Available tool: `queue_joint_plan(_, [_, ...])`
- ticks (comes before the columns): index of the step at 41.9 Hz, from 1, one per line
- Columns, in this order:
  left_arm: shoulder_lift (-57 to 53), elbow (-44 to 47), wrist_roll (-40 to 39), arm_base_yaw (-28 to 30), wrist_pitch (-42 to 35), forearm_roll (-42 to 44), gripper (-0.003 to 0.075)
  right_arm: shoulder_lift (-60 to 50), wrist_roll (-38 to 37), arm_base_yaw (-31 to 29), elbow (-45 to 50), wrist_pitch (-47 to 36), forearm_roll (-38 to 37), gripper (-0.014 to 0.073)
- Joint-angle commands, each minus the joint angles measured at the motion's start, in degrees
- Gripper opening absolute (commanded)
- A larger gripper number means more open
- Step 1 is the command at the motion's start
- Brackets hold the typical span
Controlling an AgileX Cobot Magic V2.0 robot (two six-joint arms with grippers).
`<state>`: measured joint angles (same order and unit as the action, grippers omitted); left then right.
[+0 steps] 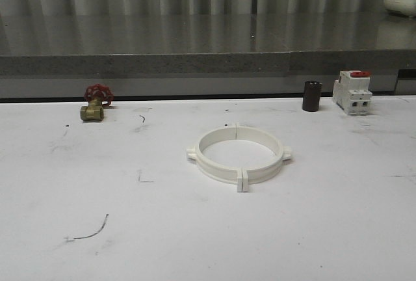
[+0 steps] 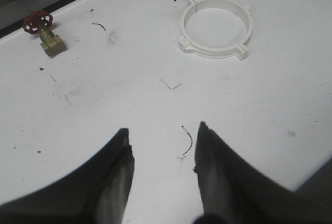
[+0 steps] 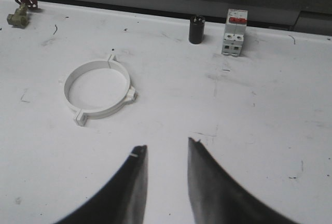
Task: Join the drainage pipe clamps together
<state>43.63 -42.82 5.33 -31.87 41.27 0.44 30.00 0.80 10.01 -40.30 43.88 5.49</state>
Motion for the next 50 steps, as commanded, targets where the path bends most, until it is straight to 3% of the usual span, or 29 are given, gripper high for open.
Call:
queue_joint_plan(1, [-0.3, -1.4, -0.1, 0.1, -3.8, -0.4, 0.0282, 0.3, 0.5, -0.2, -1.4, -3.5, 1.0, 0.0069])
queue_joint_plan(7, [-0.3, -1.4, -0.1, 0.1, -3.8, -0.4, 0.0282, 0.3, 0.5, -0.2, -1.4, -3.4, 1.0, -0.0123])
queue_joint_plan(16, [-0.3, -1.4, -0.1, 0.1, -3.8, -0.4, 0.0265, 0.3, 0.5, -0.2, -1.4, -3.4, 1.0, -0.0119])
queue_joint_plan(24, [-0.3, -1.4, -0.1, 0.1, -3.6, -0.4, 0.0030, 0.3, 0.5, -0.2, -1.4, -3.4, 1.0, -0.0119])
queue_joint_plan(27, [-0.3, -1.4, -0.1, 0.1, -3.6, -0.4, -0.0020, 0.3, 0.5, -0.2, -1.4, -3.4, 1.0, -0.0119])
queue_joint_plan(42, [-1.5, -0.9, -0.1, -0.4, -3.9, 1.0, -0.0020, 0.3, 0.5, -0.2, -1.4, -3.4, 1.0, -0.0119])
queue_joint_plan(50, [-11.3, 7.2, -0.1, 7.2, -16.1, 7.3, -0.0020, 0.3, 0.5, -0.2, -1.4, -3.4, 1.0, -0.0120])
